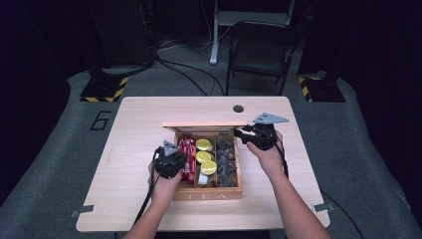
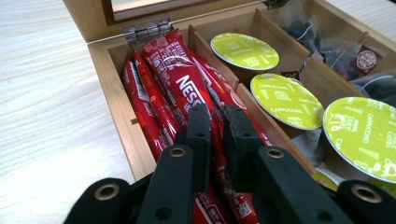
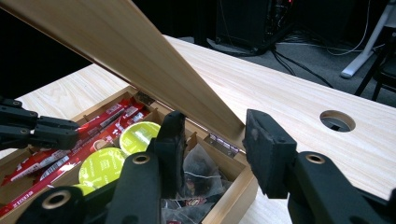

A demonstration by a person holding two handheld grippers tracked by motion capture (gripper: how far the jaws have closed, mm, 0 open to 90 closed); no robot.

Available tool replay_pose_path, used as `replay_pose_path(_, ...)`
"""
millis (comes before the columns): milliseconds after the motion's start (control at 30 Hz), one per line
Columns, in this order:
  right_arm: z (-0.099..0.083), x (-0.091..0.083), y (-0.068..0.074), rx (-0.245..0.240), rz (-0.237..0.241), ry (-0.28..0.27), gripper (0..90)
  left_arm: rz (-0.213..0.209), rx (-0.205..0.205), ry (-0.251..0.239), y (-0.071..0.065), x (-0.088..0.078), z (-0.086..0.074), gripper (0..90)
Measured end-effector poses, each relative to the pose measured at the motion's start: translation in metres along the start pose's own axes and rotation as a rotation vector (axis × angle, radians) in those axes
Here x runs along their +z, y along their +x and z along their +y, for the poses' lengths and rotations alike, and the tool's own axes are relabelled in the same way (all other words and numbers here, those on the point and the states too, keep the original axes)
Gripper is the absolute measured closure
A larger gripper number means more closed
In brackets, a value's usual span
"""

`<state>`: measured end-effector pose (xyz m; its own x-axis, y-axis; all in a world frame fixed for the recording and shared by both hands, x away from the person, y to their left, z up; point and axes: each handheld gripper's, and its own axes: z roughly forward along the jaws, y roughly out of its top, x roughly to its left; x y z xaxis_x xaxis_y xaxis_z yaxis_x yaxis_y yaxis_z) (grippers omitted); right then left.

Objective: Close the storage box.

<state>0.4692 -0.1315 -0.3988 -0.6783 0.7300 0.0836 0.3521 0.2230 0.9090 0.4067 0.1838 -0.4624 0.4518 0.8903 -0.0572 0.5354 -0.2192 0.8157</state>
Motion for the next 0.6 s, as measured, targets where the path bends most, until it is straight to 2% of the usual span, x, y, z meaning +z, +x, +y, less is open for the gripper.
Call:
replay_pose_path(133,0.0,0.0,0.0,-0.001,0.0,0.0,58.5,-0.002,-0.008,-0.015,0.0,-0.002,0.001,83.7)
replay_pose_path(200,0.0,0.0,0.0,-0.001,0.0,0.001,58.5,-0.005,-0.024,-0.019,0.002,-0.006,0.002,84.7)
replay_pose_path(367,0.0,0.0,0.0,-0.001,0.0,0.001,58.5,0.004,-0.02,-0.023,0.005,-0.009,0.004,85.3)
replay_pose_path(400,0.0,0.0,0.0,-0.001,0.0,0.001,58.5,-0.006,-0.033,-0.022,0.005,-0.011,0.004,85.5)
replay_pose_path(600,0.0,0.0,0.0,0.002,0.005,-0.002,57.6,-0.005,-0.043,-0.037,0.008,-0.018,0.006,85.8)
